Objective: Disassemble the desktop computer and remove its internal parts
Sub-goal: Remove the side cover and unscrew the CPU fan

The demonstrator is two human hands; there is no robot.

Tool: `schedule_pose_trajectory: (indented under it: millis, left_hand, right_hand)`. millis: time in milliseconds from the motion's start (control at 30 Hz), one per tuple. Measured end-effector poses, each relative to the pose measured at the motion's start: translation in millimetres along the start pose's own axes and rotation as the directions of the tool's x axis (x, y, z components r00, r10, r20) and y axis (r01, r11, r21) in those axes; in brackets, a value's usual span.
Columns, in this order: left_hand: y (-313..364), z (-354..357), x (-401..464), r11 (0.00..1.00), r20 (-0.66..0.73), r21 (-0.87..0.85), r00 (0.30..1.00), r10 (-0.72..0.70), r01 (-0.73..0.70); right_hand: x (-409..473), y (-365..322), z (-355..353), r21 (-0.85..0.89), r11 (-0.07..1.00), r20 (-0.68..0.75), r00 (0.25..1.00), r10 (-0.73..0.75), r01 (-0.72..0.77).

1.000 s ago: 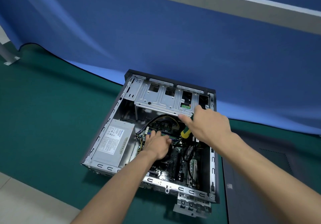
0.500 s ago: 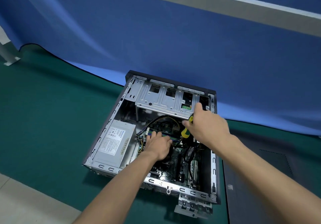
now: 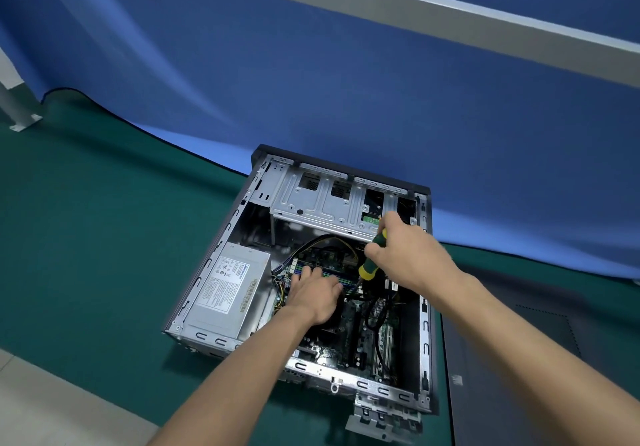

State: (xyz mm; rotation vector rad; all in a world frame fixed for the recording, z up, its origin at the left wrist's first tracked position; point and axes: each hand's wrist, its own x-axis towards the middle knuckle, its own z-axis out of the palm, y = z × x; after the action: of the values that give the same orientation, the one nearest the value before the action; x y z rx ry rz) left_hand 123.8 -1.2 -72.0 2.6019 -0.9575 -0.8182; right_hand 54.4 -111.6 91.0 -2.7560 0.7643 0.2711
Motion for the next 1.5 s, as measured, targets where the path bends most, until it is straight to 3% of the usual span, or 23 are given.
schedule_pose_trajectory:
  millis: [67, 200, 333, 500, 633, 767, 867, 900, 1000, 1133, 1167, 1267, 1333, 1400, 1433, 1500]
  left_hand:
    - [1.1, -0.6, -0.4, 1.000, 0.000, 0.001, 1.000, -0.001, 0.001]
    - [0.5, -0.7, -0.5, 1.000, -0.002, 0.007, 1.000, -0.002, 0.002]
    - [-0.3, 0.5, -0.3, 1.000, -0.002, -0.005, 1.000, 0.001, -0.001]
    - [-1.1, 0.9, 1.5, 1.000, -0.003, 0.006, 1.000, 0.003, -0.003]
    - [-0.6, 1.6, 1.6, 1.000, -0.006, 0.005, 1.000, 0.004, -0.004]
    - [-0.8, 1.3, 1.9, 1.000, -0.007, 0.004, 1.000, 0.002, -0.002]
    - [-0.4, 1.1, 1.8, 1.000, -0.001, -0.003, 1.000, 0.003, -0.003]
    - [-0.3, 1.0, 1.7, 1.000, -0.002, -0.001, 1.000, 0.003, -0.003]
    - [-0.3, 0.8, 1.6, 1.000, -0.006, 0.006, 1.000, -0.001, 0.001]
    - [-0.8, 1.7, 0.9, 1.000, -0.007, 0.005, 1.000, 0.003, -0.003]
    - [-0.8, 2.2, 0.9, 1.000, -0.008, 0.005, 1.000, 0.004, -0.004]
    - [-0.8, 1.8, 1.9, 1.000, -0.011, 0.004, 1.000, 0.003, -0.003]
    - [-0.7, 1.1, 2.1, 1.000, -0.009, 0.008, 1.000, 0.007, -0.007]
    - [-0.8, 1.4, 2.4, 1.000, -0.011, 0.013, 1.000, 0.009, -0.009]
    - [-0.7, 1.7, 2.4, 1.000, -0.012, 0.016, 1.000, 0.010, -0.009]
    - [-0.7, 1.9, 2.0, 1.000, -0.013, 0.021, 1.000, 0.007, -0.006]
  right_hand:
    - [0.6, -0.7, -0.8, -0.131, 0.991, -0.083, 0.996, 0.021, -0.031]
    - [4.2, -0.9, 0.5, 0.073, 0.997, 0.049, 0.999, 0.001, -0.005]
    - [2.9, -0.9, -4.2, -0.144, 0.986, -0.049, 0.996, 0.073, -0.080]
    - [4.9, 2.9, -7.6, 0.084, 0.996, 0.118, 0.993, -0.006, -0.004]
    - [1.8, 2.7, -4.8, -0.117, 0.991, -0.028, 0.998, 0.056, -0.059]
    - [1.4, -0.3, -2.6, 0.088, 0.996, 0.087, 0.996, -0.031, 0.023]
    - [-0.6, -3.4, -3.1, -0.118, 0.991, -0.044, 0.997, 0.064, -0.069]
    - [0.4, -2.1, -2.7, -0.116, 0.991, -0.041, 0.997, 0.065, -0.070]
    - [2.2, 0.5, -2.2, 0.081, 0.997, 0.075, 0.997, 0.007, -0.013]
    - [-2.3, 2.6, -2.1, -0.136, 0.986, -0.052, 0.995, 0.090, -0.097]
    - [-1.5, 5.2, -2.3, -0.126, 0.988, -0.051, 0.995, 0.081, -0.087]
    - [0.3, 10.7, -2.7, 0.133, 0.991, 0.067, 0.998, -0.010, 0.001]
    - [-3.7, 9.7, -0.5, 0.088, 0.996, 0.050, 0.999, -0.007, 0.003]
    - [-6.4, 10.5, 1.8, -0.092, 0.995, -0.069, 0.997, 0.037, -0.044]
    - [-6.5, 11.2, 2.5, -0.092, 0.995, -0.083, 0.996, 0.039, -0.047]
    - [-4.5, 12.0, 3.3, 0.079, 0.997, 0.000, 1.000, -0.007, 0.007]
